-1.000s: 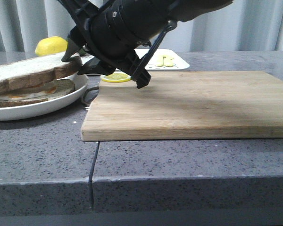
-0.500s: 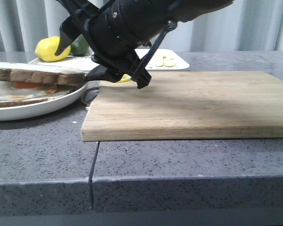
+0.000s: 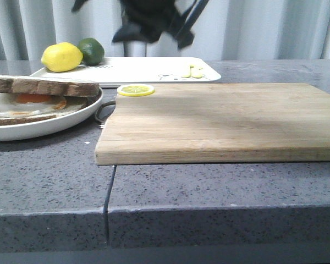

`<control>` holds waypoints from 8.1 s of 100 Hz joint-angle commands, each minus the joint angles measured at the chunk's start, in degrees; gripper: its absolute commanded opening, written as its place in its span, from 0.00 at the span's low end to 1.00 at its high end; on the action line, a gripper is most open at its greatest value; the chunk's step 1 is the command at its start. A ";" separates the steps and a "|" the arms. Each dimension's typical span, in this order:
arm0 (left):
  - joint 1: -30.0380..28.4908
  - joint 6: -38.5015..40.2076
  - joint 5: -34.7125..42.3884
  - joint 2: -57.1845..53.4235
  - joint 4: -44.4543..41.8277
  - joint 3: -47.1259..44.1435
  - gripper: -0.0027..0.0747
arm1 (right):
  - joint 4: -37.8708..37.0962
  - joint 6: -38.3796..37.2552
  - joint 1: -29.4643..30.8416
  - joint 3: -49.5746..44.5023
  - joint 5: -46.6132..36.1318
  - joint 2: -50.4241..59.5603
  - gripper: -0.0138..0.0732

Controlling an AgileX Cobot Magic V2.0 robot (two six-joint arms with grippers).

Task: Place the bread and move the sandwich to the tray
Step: 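Withdraw the right gripper away from the plate, then move the left gripper to the plate rim and grasp it, then lift the sandwich plate and carry it over the white tray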

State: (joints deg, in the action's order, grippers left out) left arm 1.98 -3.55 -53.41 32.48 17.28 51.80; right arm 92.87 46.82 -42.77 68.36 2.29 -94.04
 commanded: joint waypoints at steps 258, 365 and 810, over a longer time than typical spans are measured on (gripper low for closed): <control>0.19 0.14 3.74 0.62 1.41 1.87 0.67 | -94.56 -47.28 31.86 -44.25 18.66 83.57 0.69; 0.19 10.34 13.83 1.78 -3.48 -3.57 0.67 | -94.56 -47.28 31.86 -44.25 18.66 83.57 0.69; -4.47 10.52 28.87 44.33 23.41 -5.22 0.01 | -94.51 -47.28 31.86 -44.25 18.66 83.57 0.69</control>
State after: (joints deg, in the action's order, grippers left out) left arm -2.54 6.62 -27.42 78.83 37.37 44.96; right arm -0.92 -0.41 -11.35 22.75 25.90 -9.96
